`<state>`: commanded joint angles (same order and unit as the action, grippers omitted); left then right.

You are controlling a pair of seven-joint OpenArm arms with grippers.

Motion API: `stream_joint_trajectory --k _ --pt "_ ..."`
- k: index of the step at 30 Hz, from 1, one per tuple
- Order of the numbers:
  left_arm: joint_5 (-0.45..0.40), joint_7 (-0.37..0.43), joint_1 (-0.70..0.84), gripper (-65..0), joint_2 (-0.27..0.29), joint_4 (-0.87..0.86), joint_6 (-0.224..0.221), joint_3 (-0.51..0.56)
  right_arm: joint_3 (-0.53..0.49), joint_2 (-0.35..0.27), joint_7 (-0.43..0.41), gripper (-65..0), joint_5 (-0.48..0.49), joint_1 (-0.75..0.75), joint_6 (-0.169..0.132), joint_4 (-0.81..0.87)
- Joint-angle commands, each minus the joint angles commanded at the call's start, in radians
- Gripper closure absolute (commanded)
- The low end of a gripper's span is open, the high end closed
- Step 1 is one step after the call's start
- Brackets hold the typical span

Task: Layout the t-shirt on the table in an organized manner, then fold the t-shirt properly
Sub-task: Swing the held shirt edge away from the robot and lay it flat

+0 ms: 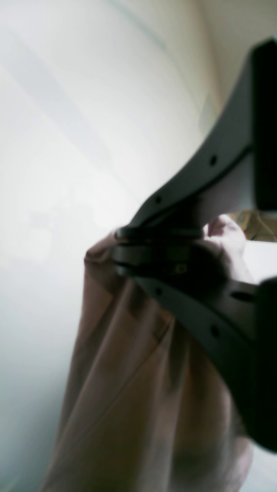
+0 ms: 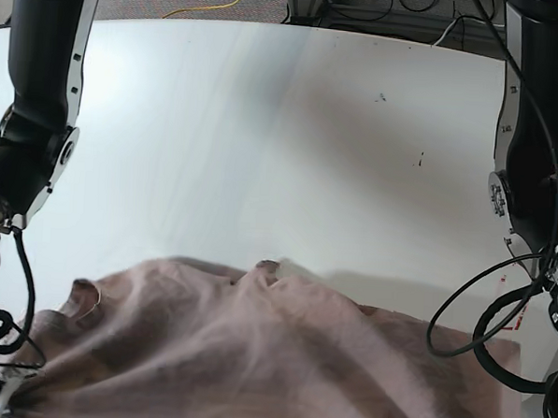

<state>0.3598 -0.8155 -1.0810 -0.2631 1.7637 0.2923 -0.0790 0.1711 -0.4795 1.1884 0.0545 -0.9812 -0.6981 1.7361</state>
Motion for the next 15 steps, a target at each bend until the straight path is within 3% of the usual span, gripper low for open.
stream_joint_trajectory --k 10,15 --pt "0.124 -0.071 0.245 -1.0 -0.006 0.037 0.0 -0.078 0.103 -0.002 0.032 -0.3 0.009 0.358 0.0 0.186" --pt "0.19 -0.071 0.442 -1.0 -0.006 0.046 0.0 -0.127 0.193 0.074 0.031 -0.3 0.011 0.571 0.0 0.253"
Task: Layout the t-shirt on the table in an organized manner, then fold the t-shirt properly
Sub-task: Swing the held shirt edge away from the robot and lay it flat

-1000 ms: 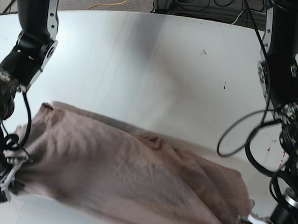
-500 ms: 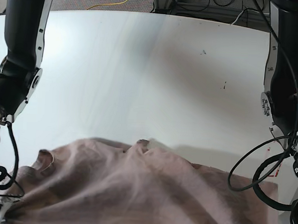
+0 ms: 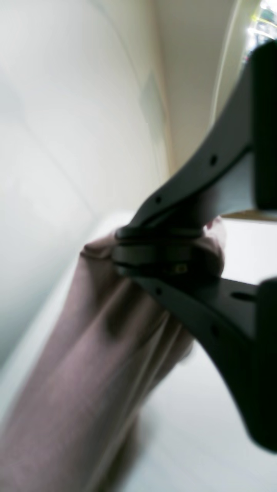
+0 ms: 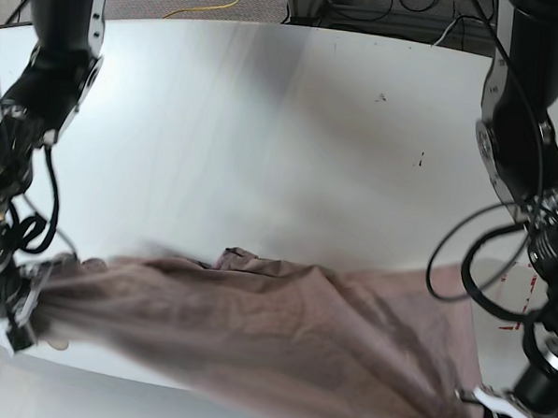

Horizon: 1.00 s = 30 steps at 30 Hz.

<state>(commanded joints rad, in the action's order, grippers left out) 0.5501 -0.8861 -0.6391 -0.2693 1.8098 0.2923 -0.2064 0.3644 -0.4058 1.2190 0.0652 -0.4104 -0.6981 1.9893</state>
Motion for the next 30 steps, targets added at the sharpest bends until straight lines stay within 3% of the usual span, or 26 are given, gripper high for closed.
stream_joint_trajectory --k 6,14,19,30 --pt "0.077 -0.002 0.233 -1.0 0.002 0.04 0.0 -0.077 0.052 0.112 -0.003 -0.3 0.0 0.195 0.0 0.029" --pt "0.087 0.0 0.546 -0.7 0.006 0.103 0.0 -0.112 0.081 0.218 -0.005 -0.3 0.0 0.37 0.0 0.029" --pt "0.137 0.003 0.701 -0.6 0.006 0.107 0.0 -0.167 0.081 0.252 -0.005 -0.3 0.0 0.442 0.0 0.029" --pt "0.255 0.003 0.965 -0.6 0.0 0.107 0.0 -0.354 0.083 0.262 -0.005 -0.3 0.0 0.597 0.0 0.032"
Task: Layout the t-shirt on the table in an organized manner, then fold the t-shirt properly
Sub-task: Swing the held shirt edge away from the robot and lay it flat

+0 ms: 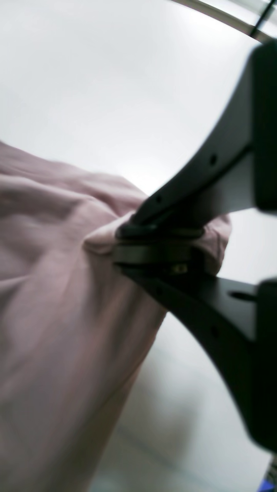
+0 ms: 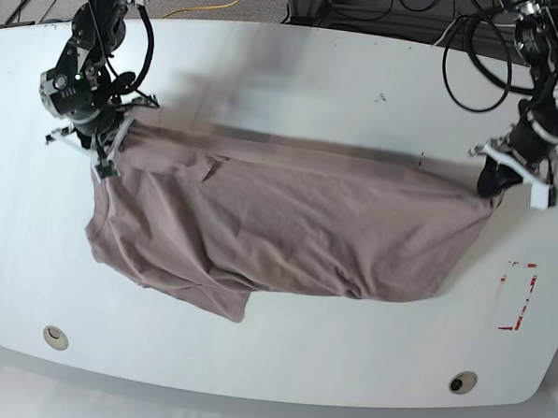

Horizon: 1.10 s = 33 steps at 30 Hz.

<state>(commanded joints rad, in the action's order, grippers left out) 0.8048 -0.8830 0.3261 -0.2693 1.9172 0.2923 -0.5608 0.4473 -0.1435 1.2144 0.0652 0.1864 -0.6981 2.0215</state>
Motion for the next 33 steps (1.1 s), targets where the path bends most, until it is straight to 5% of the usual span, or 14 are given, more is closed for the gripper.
stream_joint_trajectory --k 11,22,33 --pt "0.002 0.0 0.157 -0.6 -0.06 -0.008 0.0 -0.04 -0.005 0.026 0.0 -0.3 0.0 0.127 0.0 0.005" --pt "-0.002 0.0 0.229 -0.6 -0.06 -0.011 0.0 -0.038 -0.005 0.034 0.0 -0.3 -0.003 0.147 0.0 0.0" --pt "0.0 0.0 0.279 -0.8 -0.115 -0.009 0.0 -0.038 -0.005 -0.002 -0.002 -0.3 -0.002 0.175 0.0 0.003"
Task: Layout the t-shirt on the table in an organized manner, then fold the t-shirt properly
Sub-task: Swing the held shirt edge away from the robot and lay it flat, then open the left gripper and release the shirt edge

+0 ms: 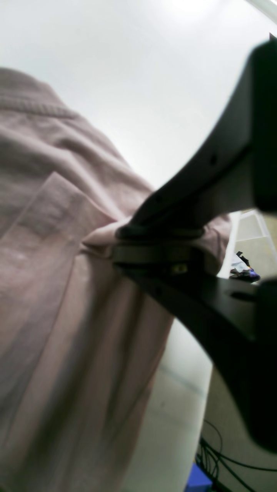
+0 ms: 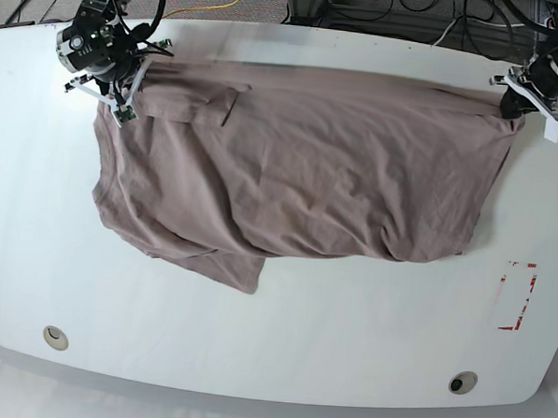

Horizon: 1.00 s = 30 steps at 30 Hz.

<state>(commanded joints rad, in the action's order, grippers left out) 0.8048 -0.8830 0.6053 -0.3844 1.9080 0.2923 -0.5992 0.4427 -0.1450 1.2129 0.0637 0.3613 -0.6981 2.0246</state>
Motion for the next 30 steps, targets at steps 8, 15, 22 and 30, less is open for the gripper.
stream_joint_trajectory --k 8,15,22,30 --pt "-0.002 -0.035 -0.127 -1.1 -0.008 -0.015 -0.002 0.048 0.0 0.0 -0.008 -0.5 -0.005 -0.097 0.0 -0.006" --pt "-0.002 -0.212 -0.281 -1.1 -0.008 -0.121 -0.003 0.054 0.0 -0.003 -0.008 -0.5 -0.006 -0.169 0.0 -0.04" --pt "-0.055 -0.262 -0.331 -1.1 -0.008 -0.178 -0.003 0.057 0.0 -0.005 -0.009 -0.5 -0.008 -0.178 0.0 -0.055" --pt "-0.137 -0.262 -0.333 -1.1 -0.005 -0.181 -0.003 0.058 0.0 0.002 -0.012 -0.5 -0.006 -0.178 0.0 -0.075"
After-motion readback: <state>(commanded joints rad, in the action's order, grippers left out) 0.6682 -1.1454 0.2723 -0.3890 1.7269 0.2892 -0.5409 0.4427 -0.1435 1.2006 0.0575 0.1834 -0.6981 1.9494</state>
